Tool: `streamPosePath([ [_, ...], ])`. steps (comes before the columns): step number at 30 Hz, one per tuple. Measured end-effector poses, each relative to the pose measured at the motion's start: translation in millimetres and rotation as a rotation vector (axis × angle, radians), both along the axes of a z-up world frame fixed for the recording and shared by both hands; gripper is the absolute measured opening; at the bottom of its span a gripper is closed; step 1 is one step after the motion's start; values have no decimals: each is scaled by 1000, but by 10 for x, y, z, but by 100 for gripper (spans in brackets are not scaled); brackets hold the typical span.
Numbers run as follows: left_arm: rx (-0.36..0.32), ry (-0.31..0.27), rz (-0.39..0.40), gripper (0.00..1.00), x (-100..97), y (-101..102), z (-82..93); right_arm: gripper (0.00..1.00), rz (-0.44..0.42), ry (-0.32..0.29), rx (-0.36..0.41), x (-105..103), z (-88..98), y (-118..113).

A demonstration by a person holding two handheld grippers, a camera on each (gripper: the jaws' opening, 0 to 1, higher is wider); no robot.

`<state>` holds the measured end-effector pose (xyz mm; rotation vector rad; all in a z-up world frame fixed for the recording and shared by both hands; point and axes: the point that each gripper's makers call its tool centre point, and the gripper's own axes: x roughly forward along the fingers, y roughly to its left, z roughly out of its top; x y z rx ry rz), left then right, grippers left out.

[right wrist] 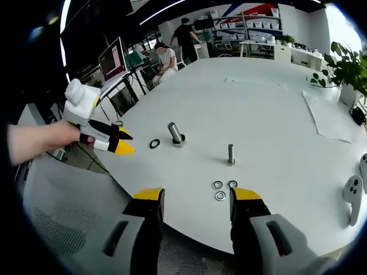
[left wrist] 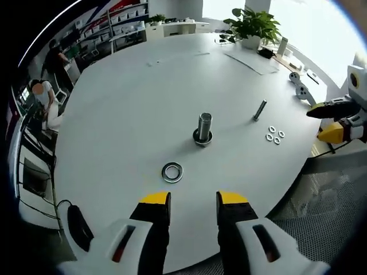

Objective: Place the washer onto the threaded stud by aligning its center hole with the stud, sliding it down to the base, and recovering from edge contact or off-axis alignment until the washer reaches the visible bottom stop.

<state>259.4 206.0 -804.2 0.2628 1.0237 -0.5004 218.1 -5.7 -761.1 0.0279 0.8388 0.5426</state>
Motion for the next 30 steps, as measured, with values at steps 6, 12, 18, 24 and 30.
streamPosePath([
  [6, 24, 7, 4, 35, 98, 60, -43, 48, 8, 1, 1, -7, -2, 21],
  [12, 35, 32, -15, 35, 125, 40, -108, 48, 11, 2, 0, -19, 0, 24],
  [18, 54, 71, -54, 35, 133, 29, -178, 48, 13, -1, -9, -17, -2, 7],
  [24, 85, 122, -90, 35, 130, 51, -281, 48, 6, -2, -1, -8, 7, 7],
  [30, 94, 159, -100, 34, 222, 52, -389, 48, -2, -3, 8, 6, 16, 1],
])
